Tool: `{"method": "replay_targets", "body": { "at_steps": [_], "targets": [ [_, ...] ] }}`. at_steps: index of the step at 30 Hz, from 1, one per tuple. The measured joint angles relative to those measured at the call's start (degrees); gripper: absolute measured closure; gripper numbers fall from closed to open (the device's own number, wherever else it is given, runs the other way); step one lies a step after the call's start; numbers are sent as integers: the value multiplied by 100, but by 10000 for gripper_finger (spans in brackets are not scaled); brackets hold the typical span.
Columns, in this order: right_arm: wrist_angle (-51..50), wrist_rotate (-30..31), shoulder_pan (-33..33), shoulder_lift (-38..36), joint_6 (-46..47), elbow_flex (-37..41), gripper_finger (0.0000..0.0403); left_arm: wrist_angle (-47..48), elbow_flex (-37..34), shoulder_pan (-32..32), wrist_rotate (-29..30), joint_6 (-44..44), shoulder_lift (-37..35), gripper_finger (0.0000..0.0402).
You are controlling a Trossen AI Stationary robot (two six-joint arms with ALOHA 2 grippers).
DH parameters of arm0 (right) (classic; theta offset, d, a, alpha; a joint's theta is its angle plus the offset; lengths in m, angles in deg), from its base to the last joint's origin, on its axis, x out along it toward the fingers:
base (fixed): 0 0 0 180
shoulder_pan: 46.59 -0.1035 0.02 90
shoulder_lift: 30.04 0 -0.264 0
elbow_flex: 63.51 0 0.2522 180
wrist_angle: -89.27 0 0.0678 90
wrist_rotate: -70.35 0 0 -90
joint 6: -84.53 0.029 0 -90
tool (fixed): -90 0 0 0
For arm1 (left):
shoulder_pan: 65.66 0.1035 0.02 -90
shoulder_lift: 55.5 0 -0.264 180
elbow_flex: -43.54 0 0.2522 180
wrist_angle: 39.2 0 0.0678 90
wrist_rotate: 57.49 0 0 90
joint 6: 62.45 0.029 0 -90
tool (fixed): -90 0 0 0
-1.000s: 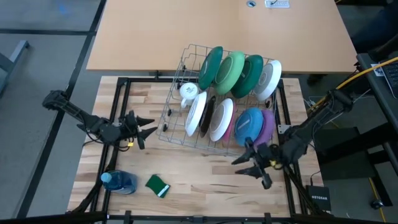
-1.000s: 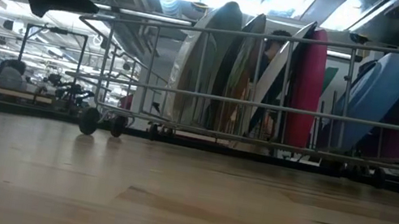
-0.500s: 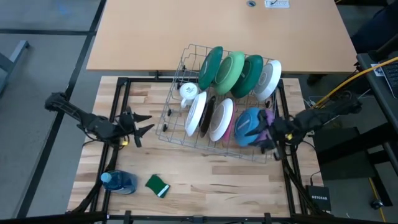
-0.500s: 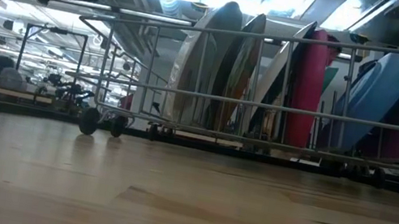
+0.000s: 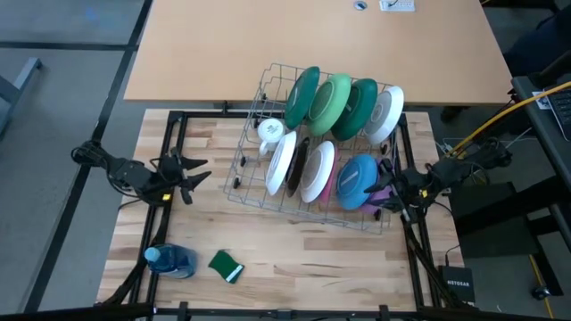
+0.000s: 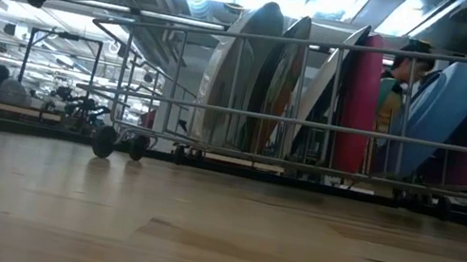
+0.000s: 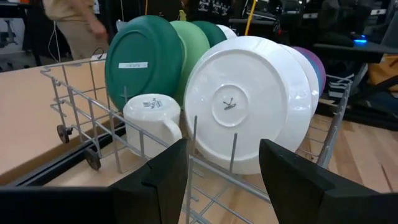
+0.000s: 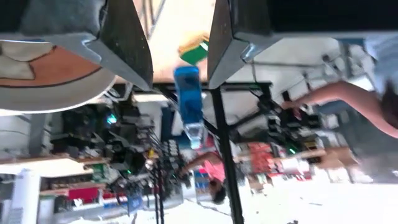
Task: Sort dishes
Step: Return to Home Position
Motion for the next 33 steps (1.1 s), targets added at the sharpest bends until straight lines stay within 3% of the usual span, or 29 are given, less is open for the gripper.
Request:
{"method": "replay_targets", "body": {
  "at_steps": [8,18,33],
  "targets": [
    [-4,-571,-1,-898,29,513,246,295,0,0,-1,28,-327,218],
    [-447,-579,-1,-2203,-258,1003,246,587,0,0,21,81,-381,218],
    [-641,-296,-1,-2196,-125,1489,246,1099,0,-2,33,-422,-365,218]
  ]
}}
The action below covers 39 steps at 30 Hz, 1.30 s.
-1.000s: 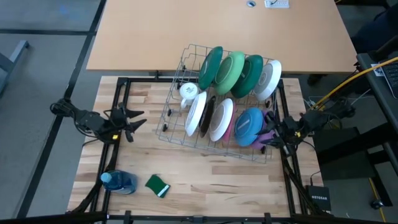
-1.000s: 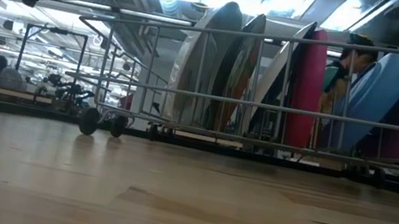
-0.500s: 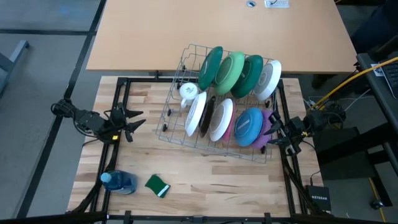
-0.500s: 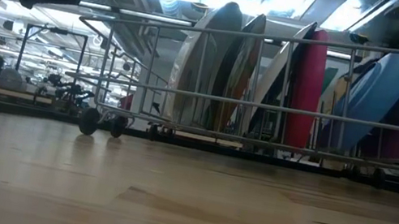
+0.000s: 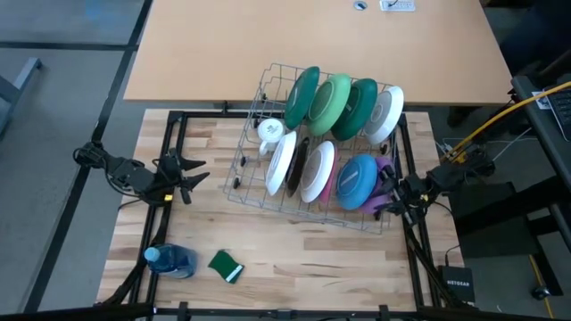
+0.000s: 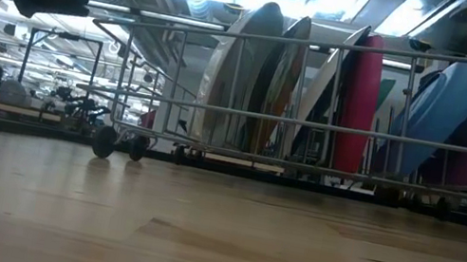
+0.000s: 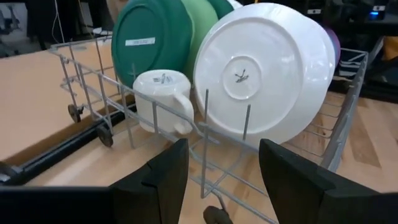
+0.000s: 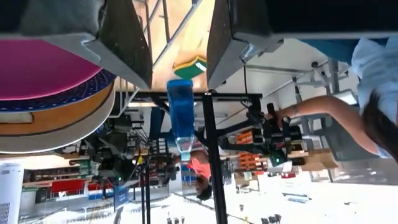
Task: Sort dishes
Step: Return to Home Position
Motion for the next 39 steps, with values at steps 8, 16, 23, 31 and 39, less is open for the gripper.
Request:
{"method": "replay_targets", "body": {
  "at_steps": [8,16,23,31,39],
  "targets": [
    [566,26,0,2,-128,347,246,296,0,0,8,-184,0,218],
    [578,227,-4,2,-282,383,246,408,0,0,8,-194,0,218],
    [595,209,-2,2,-254,389,246,404,0,0,8,-222,0,218],
    [591,177,0,2,-248,391,246,398,0,0,8,-150,0,218],
    [538,172,0,2,-249,391,246,397,0,0,8,5,0,218]
  ]
}}
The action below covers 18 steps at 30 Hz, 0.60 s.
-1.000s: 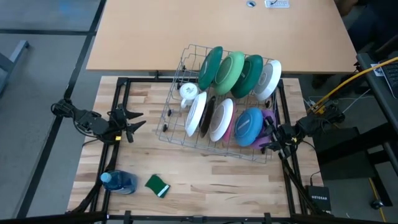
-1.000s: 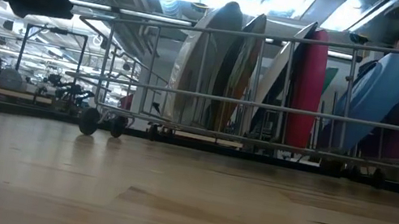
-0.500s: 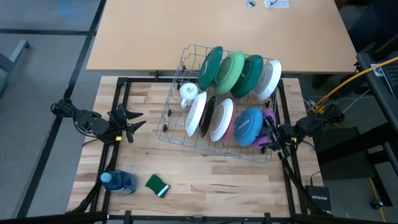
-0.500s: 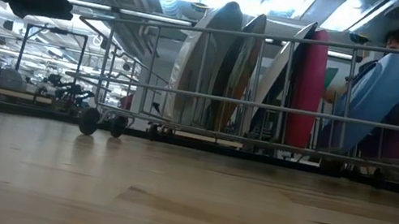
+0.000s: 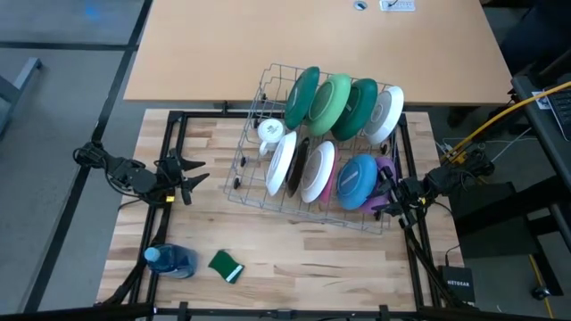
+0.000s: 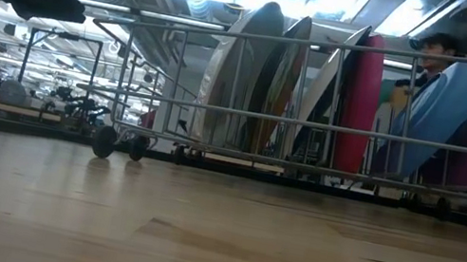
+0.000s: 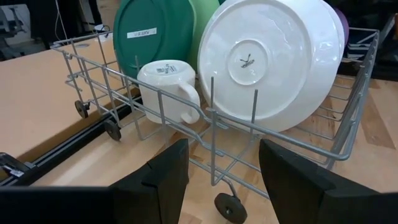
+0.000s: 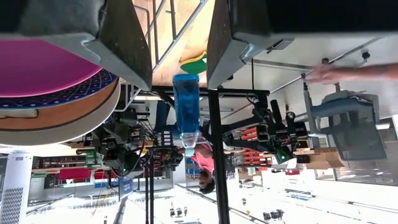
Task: Sort dishes
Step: Return to Home Position
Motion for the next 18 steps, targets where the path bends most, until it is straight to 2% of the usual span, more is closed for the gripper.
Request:
{"method": "replay_targets", "body": {
  "at_steps": [18],
  "targets": [
    [44,-2,0,2,13,0,246,0,0,0,0,0,0,218]
  ]
}}
